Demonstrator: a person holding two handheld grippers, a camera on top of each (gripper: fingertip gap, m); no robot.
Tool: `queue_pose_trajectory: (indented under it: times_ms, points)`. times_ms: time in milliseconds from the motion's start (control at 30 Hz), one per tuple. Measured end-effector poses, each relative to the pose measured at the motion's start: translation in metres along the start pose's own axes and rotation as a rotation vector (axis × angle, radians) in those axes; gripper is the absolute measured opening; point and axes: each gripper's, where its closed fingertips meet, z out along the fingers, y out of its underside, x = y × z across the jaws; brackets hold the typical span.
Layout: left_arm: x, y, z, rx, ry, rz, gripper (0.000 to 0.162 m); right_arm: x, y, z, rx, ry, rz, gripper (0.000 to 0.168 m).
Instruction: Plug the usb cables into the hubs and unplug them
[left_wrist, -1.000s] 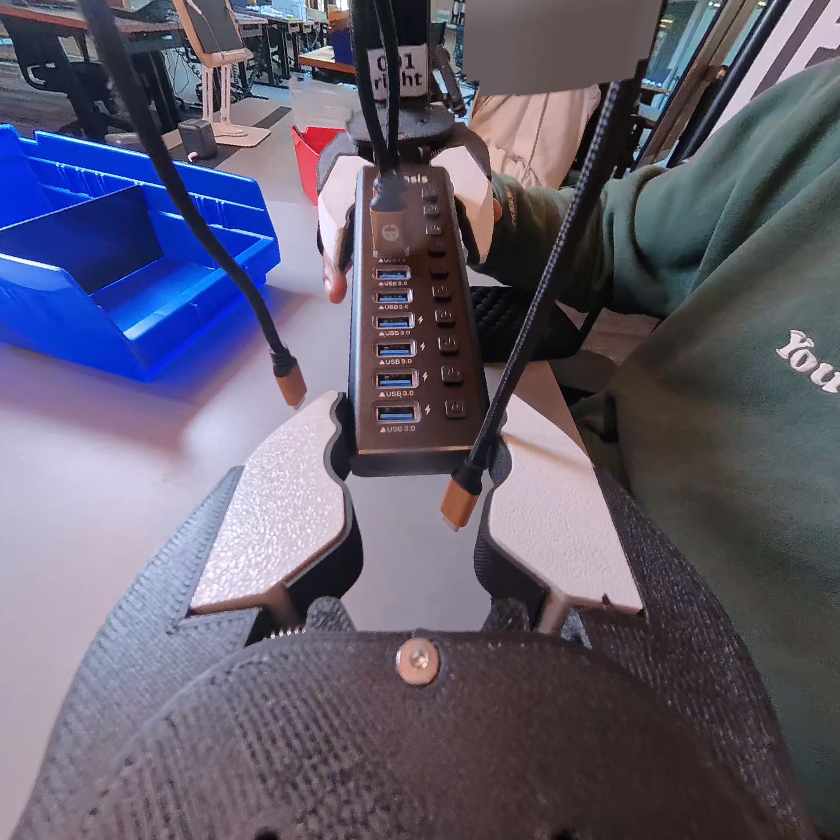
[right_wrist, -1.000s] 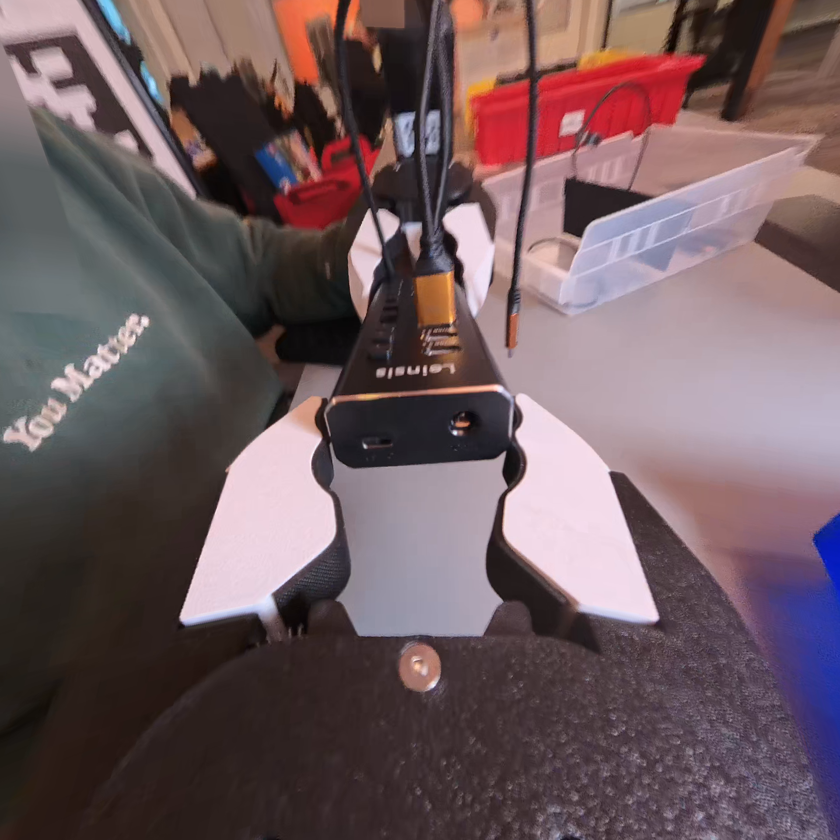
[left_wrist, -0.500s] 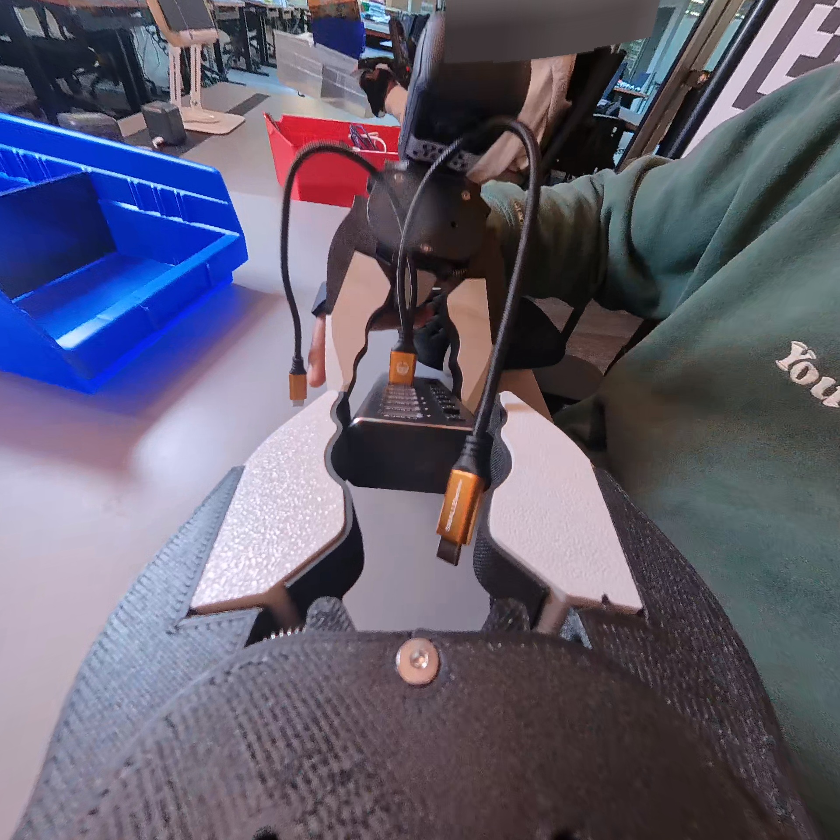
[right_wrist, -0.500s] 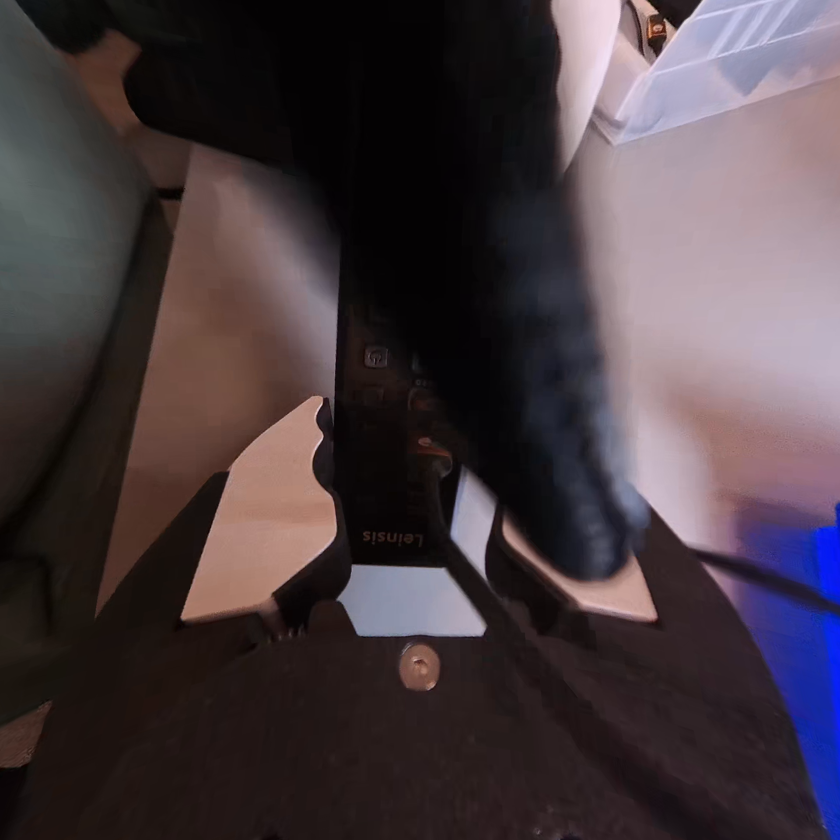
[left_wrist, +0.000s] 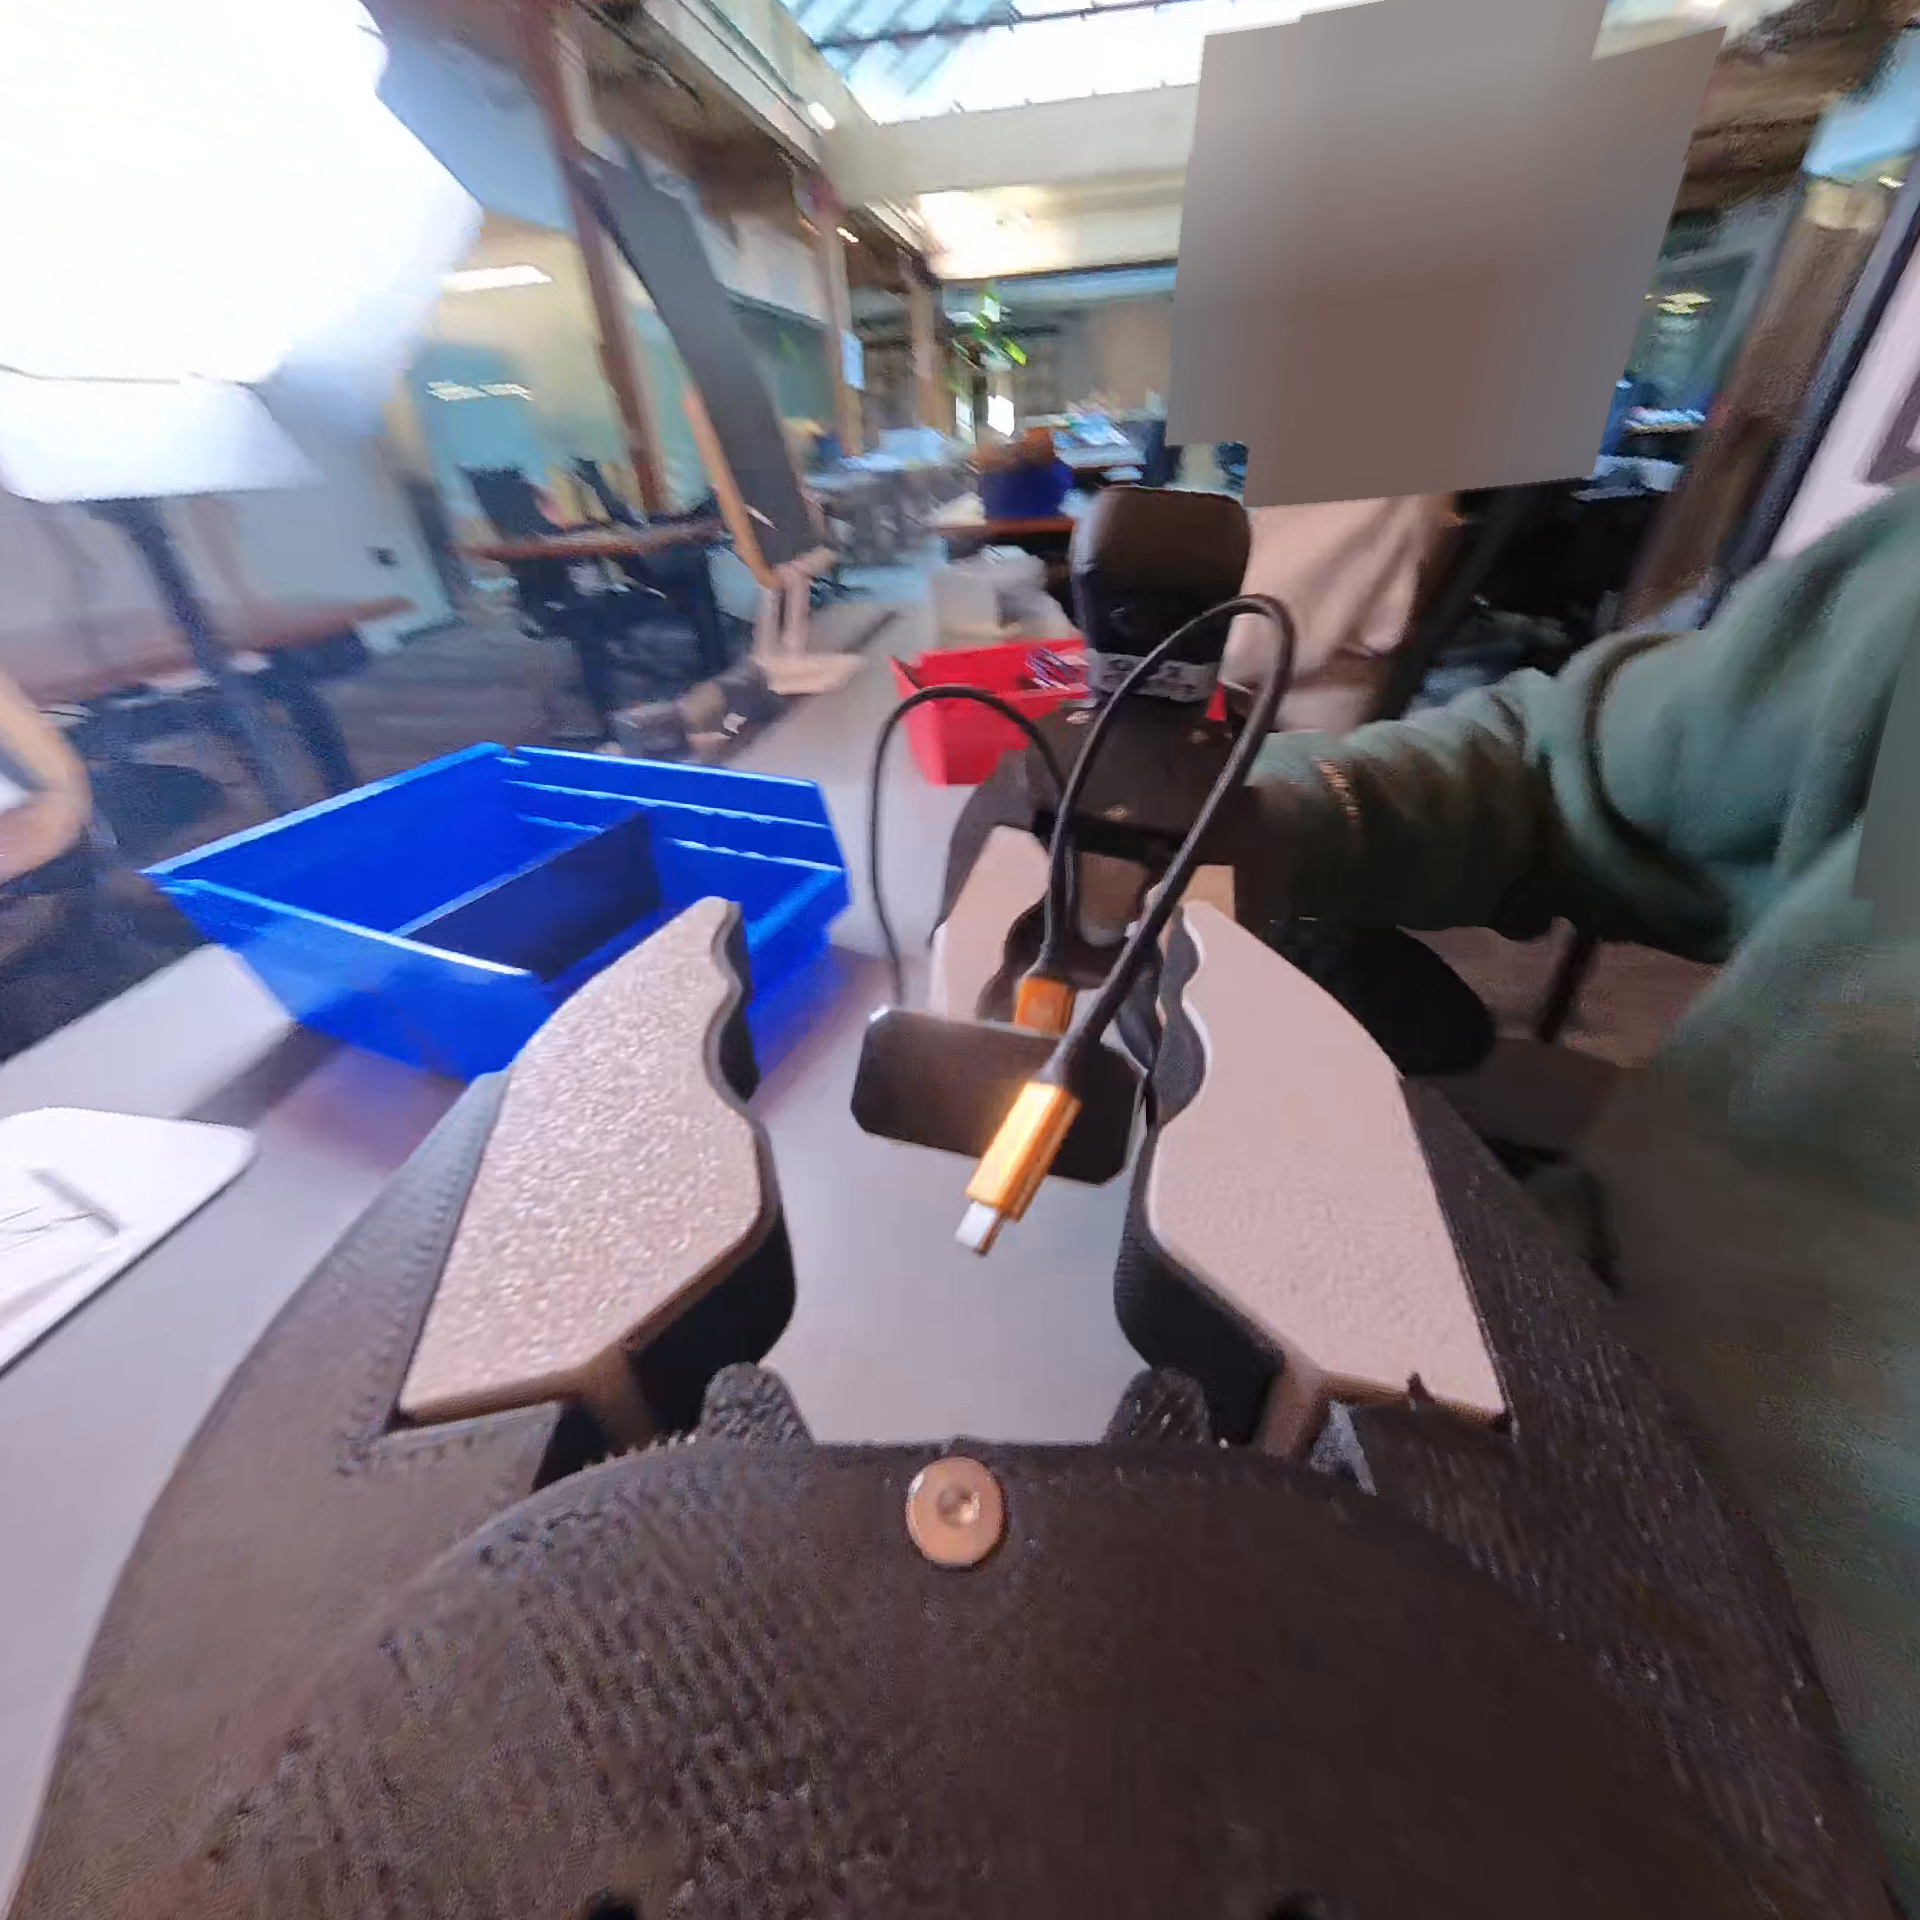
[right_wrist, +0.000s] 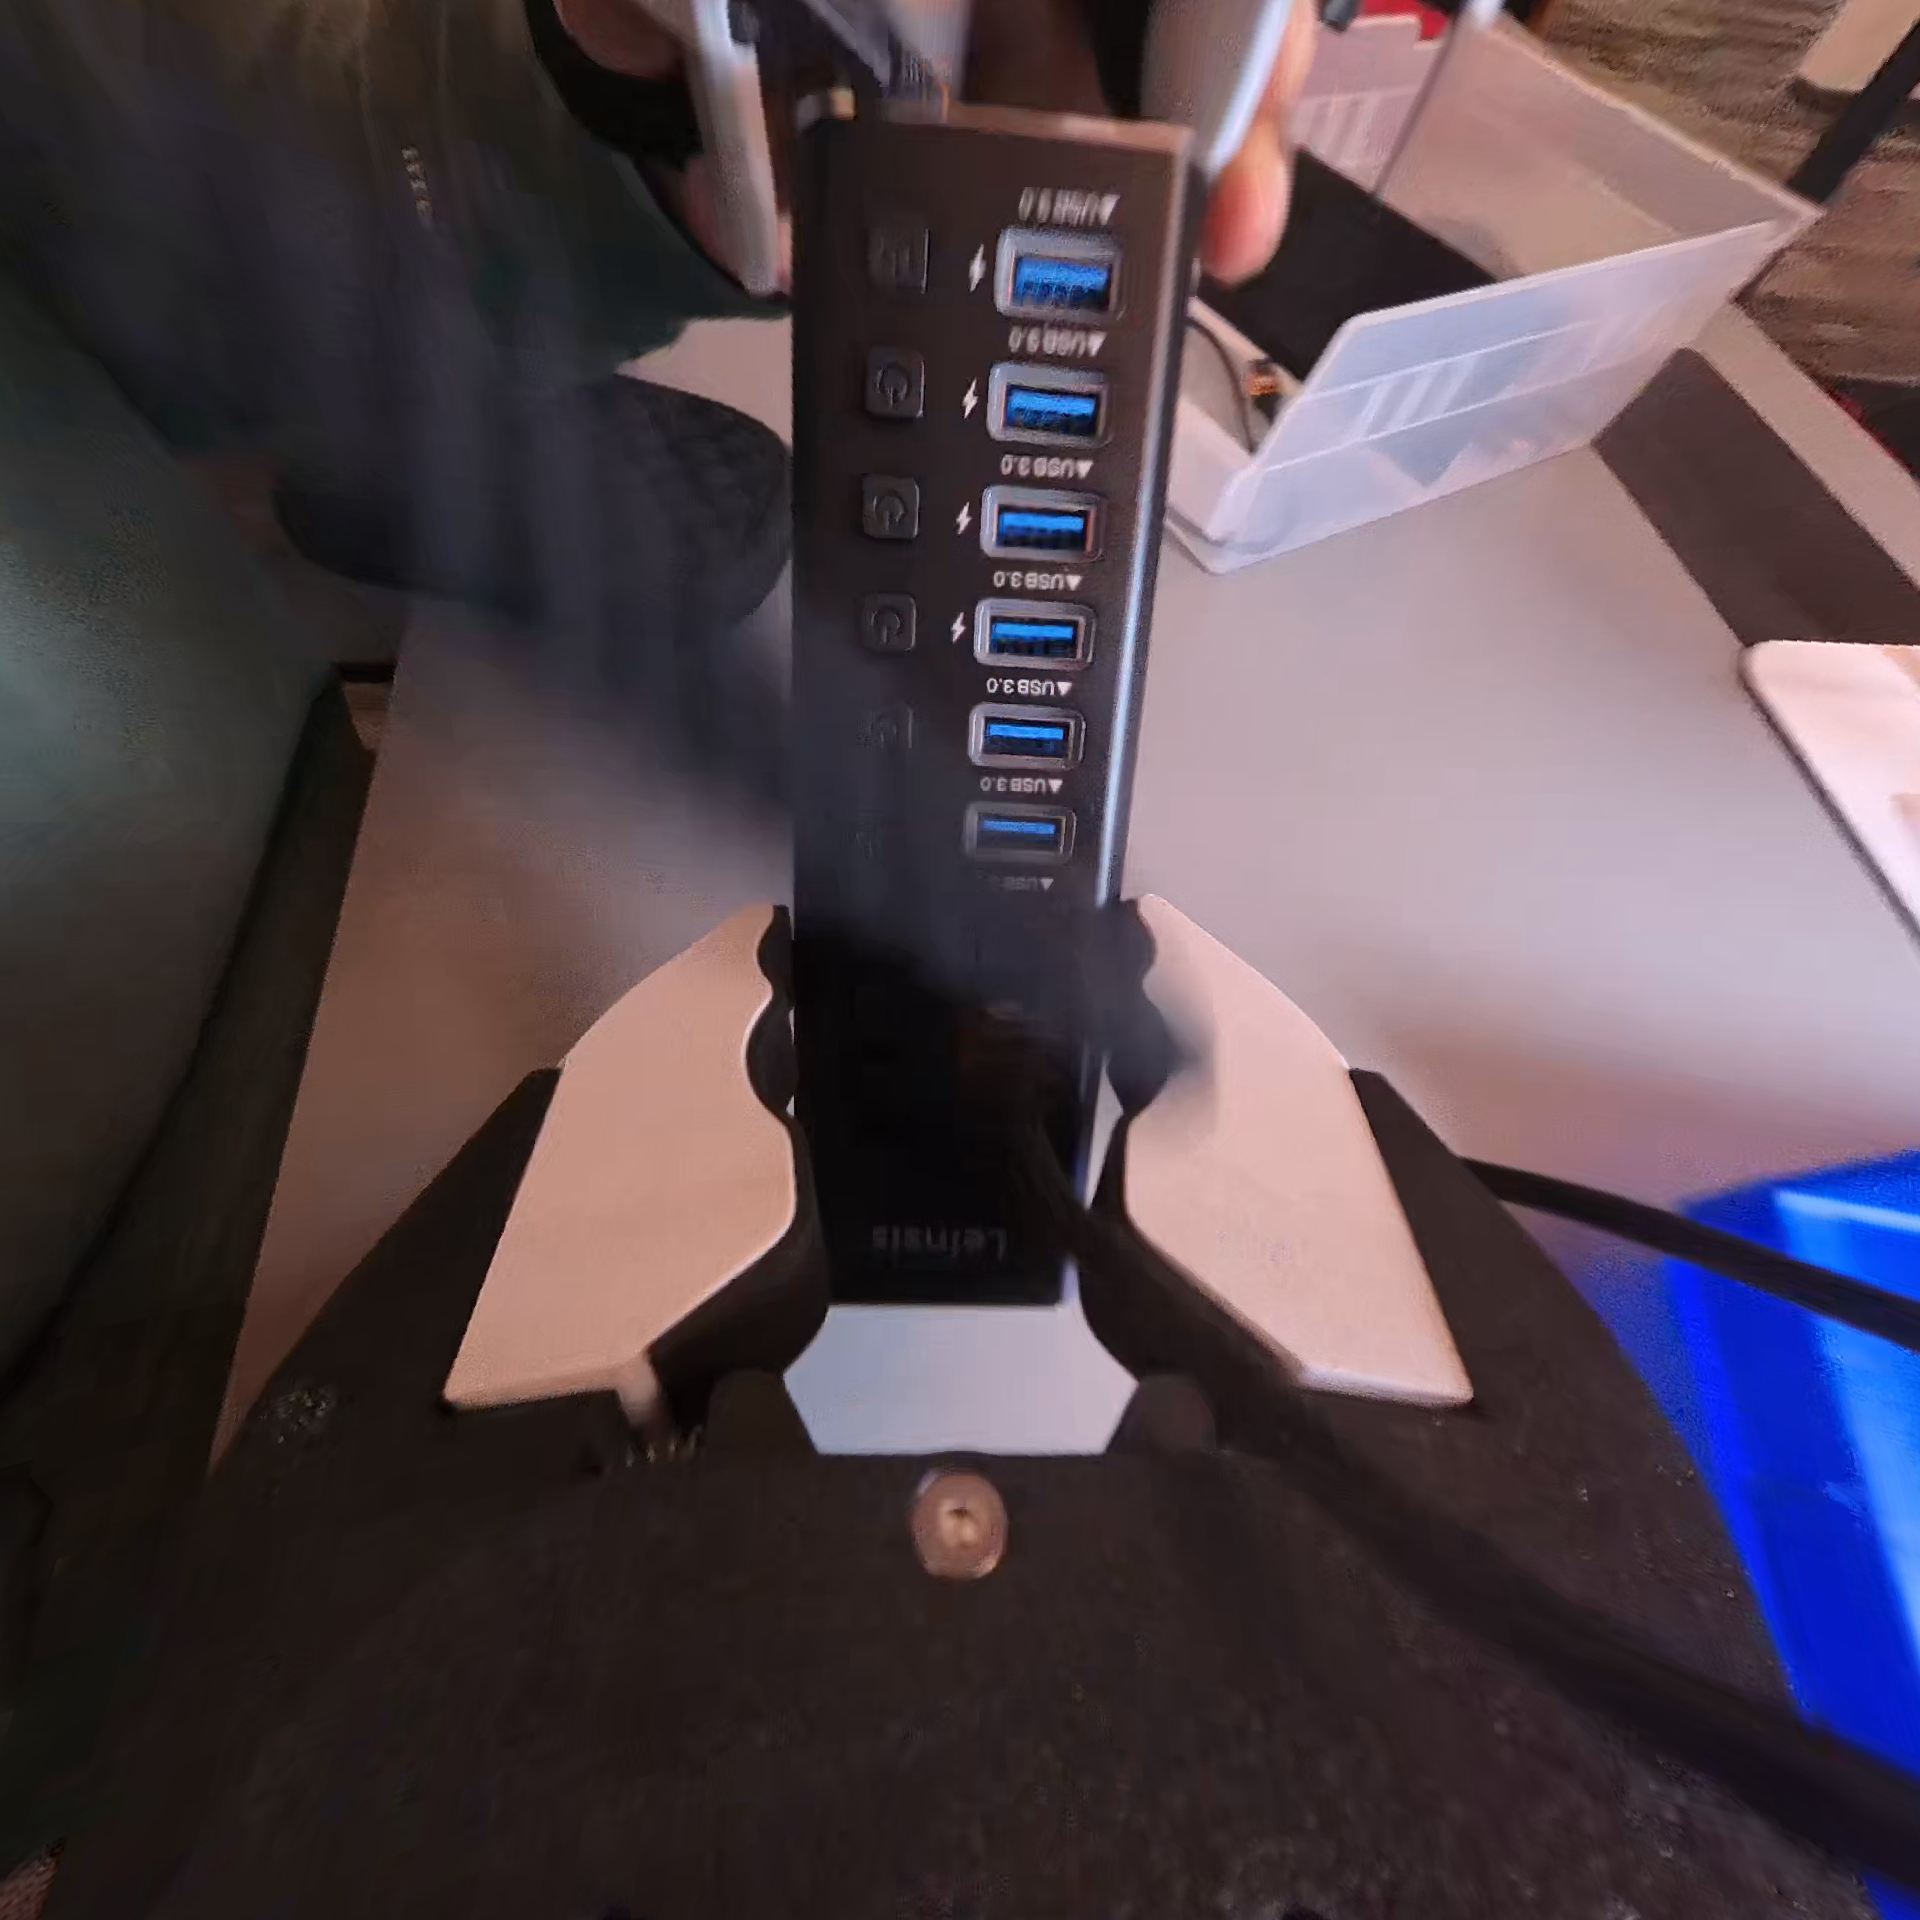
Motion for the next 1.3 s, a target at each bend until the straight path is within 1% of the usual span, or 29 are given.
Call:
queue_pose_trajectory:
  times_ms: [33, 67, 133, 233, 333, 433, 500, 600, 667, 767, 867, 933, 1000, 1033, 1133, 1200, 1300]
  points:
    - [-0.008, -0.006, -0.008, 0.025, -0.038, -0.005, 0.078, 0.010, -0.002, -0.012, -0.015, 0.026, -0.001, 0.059]
    - [-0.016, -0.012, -0.016, 0.058, -0.077, -0.013, 0.075, 0.022, -0.002, -0.025, -0.052, 0.051, -0.003, 0.059]
    - [-0.033, -0.017, -0.030, 0.123, -0.154, -0.050, 0.063, 0.056, -0.001, -0.053, -0.152, 0.116, -0.039, 0.059]
    - [-0.046, -0.001, -0.033, 0.147, -0.176, -0.152, 0.058, 0.127, -0.002, -0.097, -0.330, 0.252, -0.078, 0.059]
    - [-0.046, 0.027, -0.025, 0.081, -0.168, -0.203, 0.057, 0.203, 0.001, -0.137, -0.503, 0.368, -0.087, 0.059]
    - [-0.042, 0.054, -0.015, -0.023, -0.159, -0.175, 0.056, 0.278, 0.021, -0.163, -0.663, 0.469, -0.071, 0.059]
    - [-0.039, 0.065, -0.010, -0.076, -0.152, -0.140, 0.056, 0.320, 0.042, -0.171, -0.744, 0.501, -0.033, 0.060]
    - [-0.036, 0.081, -0.006, -0.139, -0.149, -0.102, 0.053, 0.363, 0.080, -0.169, -0.854, 0.471, 0.015, 0.059]
    - [-0.035, 0.092, -0.004, -0.176, -0.146, -0.086, 0.052, 0.380, 0.103, -0.161, -0.911, 0.426, 0.048, 0.059]
    - [-0.036, 0.106, -0.001, -0.218, -0.136, -0.081, 0.049, 0.390, 0.136, -0.142, -0.967, 0.318, 0.108, 0.059]
    - [-0.037, 0.117, 0.000, -0.244, -0.118, -0.104, 0.048, 0.387, 0.162, -0.121, -0.982, 0.203, 0.161, 0.059]
    - [-0.039, 0.122, -0.001, -0.253, -0.113, -0.120, 0.047, 0.381, 0.179, -0.112, -1.021, 0.133, 0.204, 0.059]
    - [-0.042, 0.125, -0.001, -0.258, -0.111, -0.139, 0.047, 0.384, 0.190, -0.111, -1.061, 0.139, 0.175, 0.060]
    - [-0.043, 0.126, -0.001, -0.258, -0.110, -0.150, 0.047, 0.386, 0.193, -0.113, -1.079, 0.149, 0.169, 0.056]
    - [-0.043, 0.127, -0.002, -0.255, -0.104, -0.165, 0.047, 0.391, 0.187, -0.126, -1.067, 0.203, 0.181, 0.066]
    - [-0.042, 0.126, -0.001, -0.252, -0.103, -0.157, 0.047, 0.392, 0.171, -0.138, -1.018, 0.248, 0.183, 0.066]
    - [-0.042, 0.122, -0.001, -0.256, -0.124, -0.142, 0.046, 0.386, 0.139, -0.164, -0.948, 0.364, 0.155, 0.066]
